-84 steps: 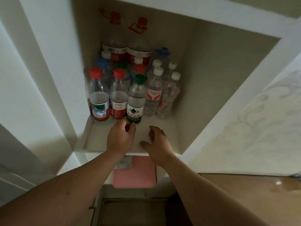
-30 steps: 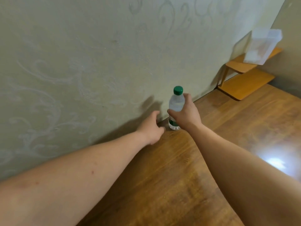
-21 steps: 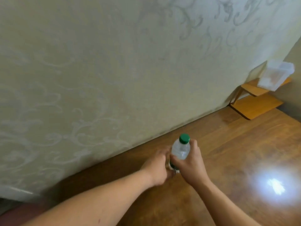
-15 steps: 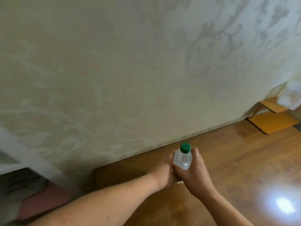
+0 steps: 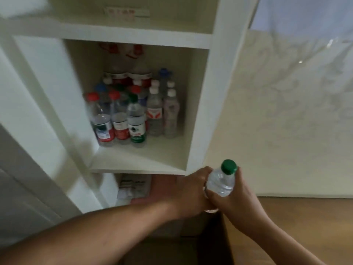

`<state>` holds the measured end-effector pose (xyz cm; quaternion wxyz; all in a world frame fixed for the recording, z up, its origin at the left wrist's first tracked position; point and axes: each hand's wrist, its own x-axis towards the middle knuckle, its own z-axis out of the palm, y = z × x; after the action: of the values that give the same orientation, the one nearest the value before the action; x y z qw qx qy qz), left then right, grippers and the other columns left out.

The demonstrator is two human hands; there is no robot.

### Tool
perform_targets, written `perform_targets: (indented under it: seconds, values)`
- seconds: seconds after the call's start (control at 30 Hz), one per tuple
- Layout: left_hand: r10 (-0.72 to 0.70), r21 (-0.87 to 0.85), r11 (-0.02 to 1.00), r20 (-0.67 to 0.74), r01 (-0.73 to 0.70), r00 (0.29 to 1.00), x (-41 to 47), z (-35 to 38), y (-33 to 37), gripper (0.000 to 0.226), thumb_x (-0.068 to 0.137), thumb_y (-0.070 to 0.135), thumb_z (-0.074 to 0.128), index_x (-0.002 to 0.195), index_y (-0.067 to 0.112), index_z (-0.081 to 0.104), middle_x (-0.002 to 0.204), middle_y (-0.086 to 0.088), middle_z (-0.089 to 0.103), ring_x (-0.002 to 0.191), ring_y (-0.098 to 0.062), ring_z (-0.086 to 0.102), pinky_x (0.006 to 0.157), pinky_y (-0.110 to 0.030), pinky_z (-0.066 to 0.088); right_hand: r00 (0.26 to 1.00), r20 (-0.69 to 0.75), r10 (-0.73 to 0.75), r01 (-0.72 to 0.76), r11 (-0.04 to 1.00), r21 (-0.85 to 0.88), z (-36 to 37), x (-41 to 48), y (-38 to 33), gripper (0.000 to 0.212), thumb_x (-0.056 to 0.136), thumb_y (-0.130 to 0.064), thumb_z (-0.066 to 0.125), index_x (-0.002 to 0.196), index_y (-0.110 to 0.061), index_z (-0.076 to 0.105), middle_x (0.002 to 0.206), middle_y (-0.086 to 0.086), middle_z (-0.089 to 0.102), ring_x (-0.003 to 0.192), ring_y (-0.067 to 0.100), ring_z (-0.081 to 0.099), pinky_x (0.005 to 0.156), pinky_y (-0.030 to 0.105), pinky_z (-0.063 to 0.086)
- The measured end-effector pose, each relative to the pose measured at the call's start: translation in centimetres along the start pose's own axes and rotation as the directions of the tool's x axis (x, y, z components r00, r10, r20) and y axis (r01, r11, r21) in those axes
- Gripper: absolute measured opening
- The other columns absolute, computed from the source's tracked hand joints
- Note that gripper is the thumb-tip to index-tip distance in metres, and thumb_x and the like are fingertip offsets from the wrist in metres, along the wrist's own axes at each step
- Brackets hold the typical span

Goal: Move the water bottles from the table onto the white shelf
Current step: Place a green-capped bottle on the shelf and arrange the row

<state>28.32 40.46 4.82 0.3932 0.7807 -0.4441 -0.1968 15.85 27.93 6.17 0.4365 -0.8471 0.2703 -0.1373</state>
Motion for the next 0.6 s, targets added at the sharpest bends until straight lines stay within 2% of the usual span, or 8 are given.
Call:
perform_targets:
  seconds: [0.03, 0.1, 0.2, 0.27, 0.37, 0.47, 0.53, 0.6]
  values:
    - [-0.018, 0.014, 1.0, -0.021, 0.018, 1.0, -0.7, -2.0, -1.2, 0.059, 0.075, 0.051, 0.088, 0.123, 0.047, 0.054, 0.117, 0.023, 0.069, 0.102, 0.007, 0.066, 0.094, -0.033, 0.059, 1.0, 0.018, -0.019, 0.019, 1.0, 0.007, 1.7, 0.6, -1.6, 0.062, 0.072, -0.048, 0.091, 0.116, -0.044, 0.048, 0.109, -0.012, 0.07, 0.095, 0.003, 0.071, 0.078, 0.03, 0.059]
    - [-0.034, 0.025, 0.999, -0.122, 0.037, 0.992, -1.7, -5.6, -3.4, 0.066, 0.069, 0.059, 0.086, 0.126, 0.047, 0.054, 0.118, 0.023, 0.071, 0.103, 0.003, 0.068, 0.092, -0.036, 0.06, 0.996, 0.039, -0.077, 0.077, 0.997, 0.017, 4.6, 2.1, -4.7, 0.061, 0.072, -0.049, 0.088, 0.117, -0.041, 0.047, 0.109, -0.013, 0.067, 0.095, 0.002, 0.069, 0.078, 0.028, 0.057]
    - [-0.006, 0.014, 1.0, -0.287, 0.011, 0.958, -2.1, -9.2, -5.6, 0.068, 0.069, 0.058, 0.082, 0.129, 0.044, 0.053, 0.123, 0.017, 0.071, 0.108, -0.004, 0.069, 0.092, -0.036, 0.059, 0.985, 0.056, -0.161, 0.16, 0.987, 0.023, 8.0, 4.8, -8.5, 0.062, 0.075, -0.054, 0.082, 0.123, -0.041, 0.045, 0.113, -0.014, 0.062, 0.1, 0.003, 0.066, 0.081, 0.029, 0.057]
    - [-0.03, -0.004, 1.0, -0.365, 0.031, 0.931, -1.5, -10.9, -6.7, 0.067, 0.07, 0.058, 0.078, 0.129, 0.044, 0.05, 0.121, 0.016, 0.069, 0.105, -0.008, 0.069, 0.088, -0.035, 0.058, 0.984, 0.051, -0.169, 0.168, 0.985, 0.029, 9.8, 6.5, -10.0, 0.065, 0.082, -0.047, 0.083, 0.133, -0.038, 0.044, 0.117, -0.016, 0.062, 0.102, 0.003, 0.064, 0.077, 0.023, 0.052]
    - [-0.091, -0.008, 0.995, -0.415, 0.097, 0.905, 0.7, -12.3, -8.8, 0.056, 0.075, 0.054, 0.08, 0.121, 0.038, 0.051, 0.109, 0.014, 0.068, 0.095, -0.008, 0.067, 0.082, -0.04, 0.059, 0.992, 0.059, -0.115, 0.111, 0.991, 0.069, 11.9, 8.8, -10.2, 0.055, 0.099, -0.034, 0.067, 0.148, -0.036, 0.043, 0.124, -0.013, 0.063, 0.108, 0.008, 0.064, 0.075, 0.012, 0.044]
    - [-0.162, -0.074, 0.987, -0.421, 0.144, 0.892, 2.9, -12.4, -10.6, 0.058, 0.077, 0.062, 0.08, 0.119, 0.034, 0.052, 0.106, 0.011, 0.069, 0.095, -0.011, 0.069, 0.082, -0.041, 0.06, 0.998, 0.067, -0.005, 0.0, 0.997, 0.079, 13.8, 10.6, -8.1, 0.051, 0.105, -0.019, 0.048, 0.154, -0.033, 0.046, 0.129, -0.007, 0.067, 0.113, 0.017, 0.064, 0.078, 0.018, 0.045]
    - [-0.145, -0.052, 0.989, -0.432, 0.136, 0.89, 4.2, -12.4, -11.7, 0.059, 0.079, 0.066, 0.079, 0.119, 0.032, 0.052, 0.109, 0.009, 0.071, 0.096, -0.015, 0.071, 0.082, -0.041, 0.06, 0.997, 0.061, 0.057, -0.06, 0.997, 0.04, 14.9, 11.8, -6.8, 0.045, 0.103, -0.013, 0.052, 0.145, -0.028, 0.055, 0.121, -0.006, 0.073, 0.108, 0.019, 0.068, 0.075, 0.022, 0.047]
    - [-0.108, -0.013, 0.993, -0.447, 0.114, 0.888, 5.3, -12.4, -12.7, 0.062, 0.082, 0.06, 0.081, 0.129, 0.028, 0.054, 0.119, 0.005, 0.072, 0.105, -0.019, 0.071, 0.086, -0.041, 0.06, 0.995, 0.053, 0.087, -0.088, 0.996, 0.015, 16.2, 13.3, -5.8, 0.036, 0.102, -0.014, 0.06, 0.136, -0.024, 0.055, 0.114, -0.006, 0.074, 0.106, 0.021, 0.071, 0.071, 0.02, 0.048]
